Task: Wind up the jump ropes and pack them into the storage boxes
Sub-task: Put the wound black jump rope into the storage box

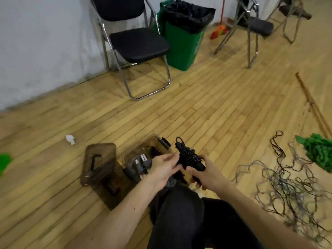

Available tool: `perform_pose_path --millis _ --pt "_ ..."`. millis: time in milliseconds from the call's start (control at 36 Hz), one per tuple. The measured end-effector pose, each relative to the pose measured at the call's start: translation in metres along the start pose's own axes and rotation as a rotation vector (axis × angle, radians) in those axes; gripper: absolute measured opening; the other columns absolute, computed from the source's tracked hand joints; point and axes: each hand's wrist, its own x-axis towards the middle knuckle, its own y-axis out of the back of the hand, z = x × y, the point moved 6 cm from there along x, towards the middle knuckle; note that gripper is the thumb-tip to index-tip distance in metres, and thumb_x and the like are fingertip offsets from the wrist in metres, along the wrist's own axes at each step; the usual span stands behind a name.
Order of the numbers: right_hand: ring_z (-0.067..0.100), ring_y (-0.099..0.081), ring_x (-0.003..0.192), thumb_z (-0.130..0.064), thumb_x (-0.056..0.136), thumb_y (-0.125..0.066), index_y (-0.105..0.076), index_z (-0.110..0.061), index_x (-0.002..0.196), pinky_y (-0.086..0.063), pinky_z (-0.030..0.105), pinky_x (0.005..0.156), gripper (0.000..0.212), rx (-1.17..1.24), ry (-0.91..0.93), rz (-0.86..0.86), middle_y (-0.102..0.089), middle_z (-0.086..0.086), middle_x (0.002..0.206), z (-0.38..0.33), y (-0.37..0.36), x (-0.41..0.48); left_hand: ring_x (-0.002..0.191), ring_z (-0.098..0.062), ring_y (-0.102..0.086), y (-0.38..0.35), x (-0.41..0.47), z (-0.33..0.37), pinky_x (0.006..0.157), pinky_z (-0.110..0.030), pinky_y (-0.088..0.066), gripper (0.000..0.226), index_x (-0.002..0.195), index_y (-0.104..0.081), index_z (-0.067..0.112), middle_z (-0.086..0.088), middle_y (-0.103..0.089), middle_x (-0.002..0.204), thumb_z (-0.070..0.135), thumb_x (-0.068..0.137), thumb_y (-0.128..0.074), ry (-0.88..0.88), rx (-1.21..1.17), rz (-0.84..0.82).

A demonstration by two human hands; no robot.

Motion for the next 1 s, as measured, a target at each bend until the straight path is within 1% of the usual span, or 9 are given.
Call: perform_pose_path --millis 83,167,306,389,444,528,611,750,1000 --pt "0.005 -0.058 0.071 -0.038 0.092 -0.073 -0.049 -0.019 0.127 -0.042 0.013 0.055 0.046 -0.145 -0.032 -0.079 -0.064 -0.001 0.102 0.012 -0.028 0.057 0.1 -0.022 -0.069 0.031 0.046 -0.019 0.07 -0.022 -0.059 0.016 0.1 -0.068 0.001 -0.013 -0.07 0.111 0.013 0.09 -0.072 0.095 -0.06 0.14" --pt "0.016 -0.059 0.103 -0.041 0.093 -0.069 -0.054 -0.018 0.136 -0.044 0.023 0.079 0.05 -0.349 -0.062 -0.179 -0.064 0.002 0.125 0.025 -0.055 0.102 0.101 -0.024 -0.068 0.056 0.083 -0.04 0.072 -0.024 -0.06 0.01 0.096 -0.07 0.004 -0.013 -0.068 0.115 0.01 0.089 -0.073 0.149 -0.032 0.248" --pt "0.016 -0.06 0.087 -0.031 0.095 -0.069 -0.06 -0.018 0.105 -0.047 0.022 0.064 0.019 -0.521 -0.035 -0.305 -0.063 0.0 0.099 0.046 -0.109 0.185 0.092 -0.024 -0.072 0.096 0.15 -0.062 0.084 -0.037 -0.061 0.009 0.088 -0.076 0.012 -0.009 -0.074 0.106 0.02 0.085 -0.079 0.176 0.145 0.418" --pt "0.025 -0.061 0.113 -0.028 0.092 -0.072 -0.048 -0.015 0.135 -0.051 0.033 0.086 0.051 -0.504 0.068 -0.213 -0.061 0.007 0.125 0.039 -0.131 0.225 0.087 -0.02 -0.073 0.111 0.185 -0.051 0.086 -0.04 -0.06 0.015 0.086 -0.078 0.02 -0.002 -0.077 0.089 0.03 0.078 -0.085 0.081 0.293 0.47" --pt "0.029 -0.06 0.117 -0.025 0.091 -0.073 -0.036 -0.014 0.139 -0.049 0.036 0.083 0.062 -0.489 0.168 -0.146 -0.059 0.01 0.129 0.031 -0.144 0.254 0.08 -0.01 -0.07 0.12 0.213 -0.038 0.074 -0.025 -0.059 0.015 0.081 -0.073 0.026 0.003 -0.075 0.085 0.031 0.077 -0.086 0.001 0.366 0.524" --pt "0.032 -0.057 0.118 -0.022 0.094 -0.069 -0.035 -0.013 0.138 -0.046 0.036 0.08 0.056 -0.566 0.248 -0.182 -0.059 0.013 0.127 0.034 -0.168 0.297 0.083 -0.004 -0.064 0.14 0.254 -0.031 0.056 -0.01 -0.044 0.043 0.108 -0.072 0.018 0.006 -0.071 0.099 0.039 0.074 -0.088 -0.058 0.479 0.646" --pt "0.033 -0.055 0.118 -0.015 0.097 -0.058 -0.032 -0.011 0.144 -0.045 0.034 0.079 0.054 -0.609 0.194 -0.334 -0.059 0.018 0.128 0.061 -0.195 0.33 0.099 -0.014 -0.061 0.164 0.291 -0.049 0.064 -0.018 -0.046 0.063 0.123 -0.065 0.015 -0.002 -0.064 0.121 0.042 0.071 -0.089 0.004 0.597 0.691" --pt "0.035 -0.056 0.119 -0.012 0.101 -0.05 -0.04 -0.005 0.14 -0.044 0.033 0.081 0.041 -0.733 0.141 -0.539 -0.056 0.02 0.131 0.098 -0.23 0.356 0.123 -0.019 -0.057 0.195 0.338 -0.08 0.099 -0.031 -0.051 0.067 0.126 -0.067 0.012 -0.004 -0.06 0.136 0.043 0.07 -0.09 0.079 0.773 0.655" --pt "0.035 -0.036 0.137 -0.013 0.103 -0.048 -0.035 -0.006 0.148 -0.041 0.042 0.106 0.048 -0.918 0.152 -0.57 -0.046 0.018 0.145 0.109 -0.243 0.373 0.119 -0.024 -0.058 0.186 0.364 -0.09 0.081 -0.023 -0.039 0.067 0.136 -0.058 0.009 -0.011 -0.06 0.133 0.046 0.084 -0.078 0.06 1.042 0.568"
